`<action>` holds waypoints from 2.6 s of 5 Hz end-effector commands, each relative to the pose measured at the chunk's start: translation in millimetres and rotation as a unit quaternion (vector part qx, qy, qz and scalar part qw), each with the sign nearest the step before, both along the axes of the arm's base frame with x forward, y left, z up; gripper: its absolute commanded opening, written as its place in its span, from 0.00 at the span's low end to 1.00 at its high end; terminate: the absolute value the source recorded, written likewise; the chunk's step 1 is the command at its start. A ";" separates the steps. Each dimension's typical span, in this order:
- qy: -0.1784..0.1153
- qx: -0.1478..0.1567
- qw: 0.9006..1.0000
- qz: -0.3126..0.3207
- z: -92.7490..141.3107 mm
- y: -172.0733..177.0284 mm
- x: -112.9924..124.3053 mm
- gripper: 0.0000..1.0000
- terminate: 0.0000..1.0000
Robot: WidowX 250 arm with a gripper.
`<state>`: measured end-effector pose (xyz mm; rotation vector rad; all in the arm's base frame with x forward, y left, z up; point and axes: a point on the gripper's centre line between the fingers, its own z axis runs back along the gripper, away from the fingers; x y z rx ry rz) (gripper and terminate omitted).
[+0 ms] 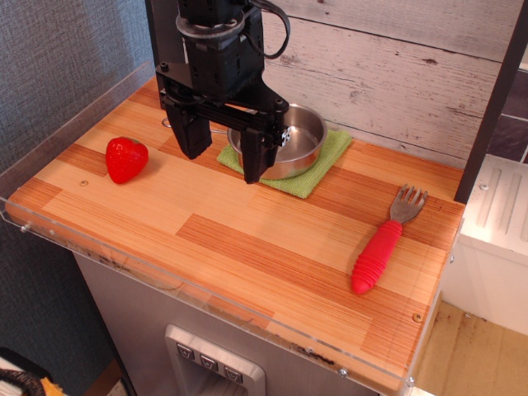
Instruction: Take the cherry and place it in the silver vessel.
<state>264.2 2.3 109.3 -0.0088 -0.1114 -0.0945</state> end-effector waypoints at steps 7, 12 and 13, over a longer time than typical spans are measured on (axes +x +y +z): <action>-0.009 0.040 0.994 0.098 -26.6 148.2 18.2 1.00 0.00; 0.010 0.092 0.984 0.153 -75.2 163.1 34.6 1.00 0.00; 0.012 0.093 0.984 0.154 -77.8 161.9 37.8 1.00 0.00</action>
